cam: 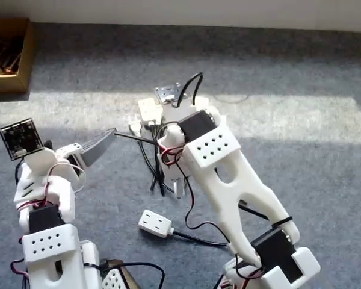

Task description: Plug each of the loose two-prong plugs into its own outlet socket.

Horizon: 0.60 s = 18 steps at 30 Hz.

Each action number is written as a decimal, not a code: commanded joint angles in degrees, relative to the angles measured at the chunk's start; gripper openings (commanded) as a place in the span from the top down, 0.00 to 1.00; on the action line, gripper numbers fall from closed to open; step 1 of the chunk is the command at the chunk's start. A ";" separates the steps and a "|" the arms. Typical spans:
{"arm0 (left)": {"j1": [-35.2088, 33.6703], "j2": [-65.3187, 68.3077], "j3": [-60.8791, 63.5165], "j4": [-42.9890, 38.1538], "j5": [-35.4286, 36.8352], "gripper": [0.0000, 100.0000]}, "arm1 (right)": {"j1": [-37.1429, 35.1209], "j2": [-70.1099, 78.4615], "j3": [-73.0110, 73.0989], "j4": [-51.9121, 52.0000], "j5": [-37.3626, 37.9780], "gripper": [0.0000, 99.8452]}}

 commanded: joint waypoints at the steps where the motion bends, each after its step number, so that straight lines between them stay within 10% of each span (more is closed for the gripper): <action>1: -1.89 0.22 -0.22 0.09 -0.09 0.42 | -0.75 -0.84 4.00 -3.47 -0.35 0.99; 18: 4.00 2.33 -22.11 41.49 -28.13 0.42 | 1.71 -32.92 32.31 -18.15 3.96 0.99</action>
